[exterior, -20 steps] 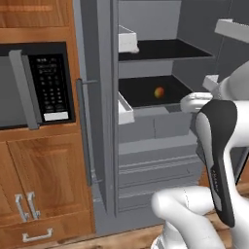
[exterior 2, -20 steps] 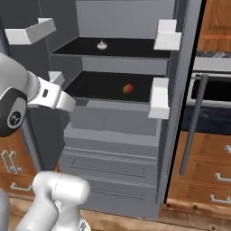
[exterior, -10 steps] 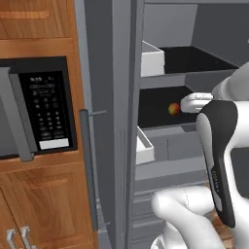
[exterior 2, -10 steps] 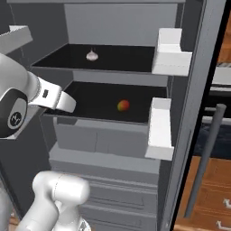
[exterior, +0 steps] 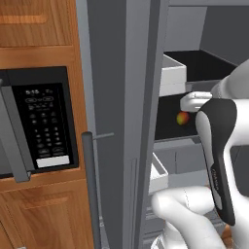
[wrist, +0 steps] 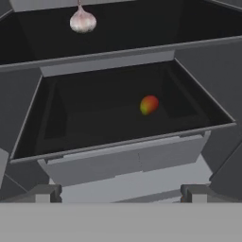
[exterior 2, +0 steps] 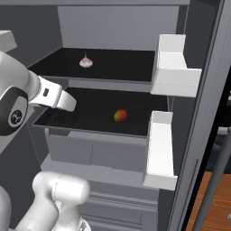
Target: Retrieve the bottle and the shaker from the cabinet and place them next to the mixing bowl on the counter. Then add garlic from the fridge to the mixing bowl.
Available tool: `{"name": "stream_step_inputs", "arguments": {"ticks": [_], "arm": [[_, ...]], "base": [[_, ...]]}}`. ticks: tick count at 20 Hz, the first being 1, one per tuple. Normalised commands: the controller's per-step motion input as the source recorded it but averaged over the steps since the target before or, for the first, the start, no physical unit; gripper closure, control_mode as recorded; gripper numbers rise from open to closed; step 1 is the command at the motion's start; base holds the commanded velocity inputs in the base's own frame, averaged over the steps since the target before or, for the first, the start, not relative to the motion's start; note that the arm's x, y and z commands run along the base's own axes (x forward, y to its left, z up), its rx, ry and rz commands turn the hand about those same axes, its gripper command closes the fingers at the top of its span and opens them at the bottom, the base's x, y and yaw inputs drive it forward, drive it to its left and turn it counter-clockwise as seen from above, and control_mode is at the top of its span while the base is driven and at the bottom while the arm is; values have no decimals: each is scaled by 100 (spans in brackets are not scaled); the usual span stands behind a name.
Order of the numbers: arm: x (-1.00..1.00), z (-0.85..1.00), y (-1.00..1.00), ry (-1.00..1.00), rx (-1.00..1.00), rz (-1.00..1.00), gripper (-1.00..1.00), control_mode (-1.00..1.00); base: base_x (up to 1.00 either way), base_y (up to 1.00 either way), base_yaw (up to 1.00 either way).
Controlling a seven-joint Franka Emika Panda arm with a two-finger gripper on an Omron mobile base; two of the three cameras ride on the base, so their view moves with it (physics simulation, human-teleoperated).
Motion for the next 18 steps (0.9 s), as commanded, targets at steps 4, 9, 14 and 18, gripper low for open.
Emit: {"name": "stream_step_inputs", "arguments": {"ticks": [4, 9, 14, 18], "arm": [[0, 0, 0, 0, 0, 0, -100, 100], [0, 0, 0, 0, 0, 0, -100, 100], [0, 18, -1, 0, 0, 3, -100, -100], [0, 62, 0, -6, -5, 8, -100, -100]], "base": [[0, 0, 0], [0, -1, 1], [0, 0, 1], [0, 0, 0]]}}
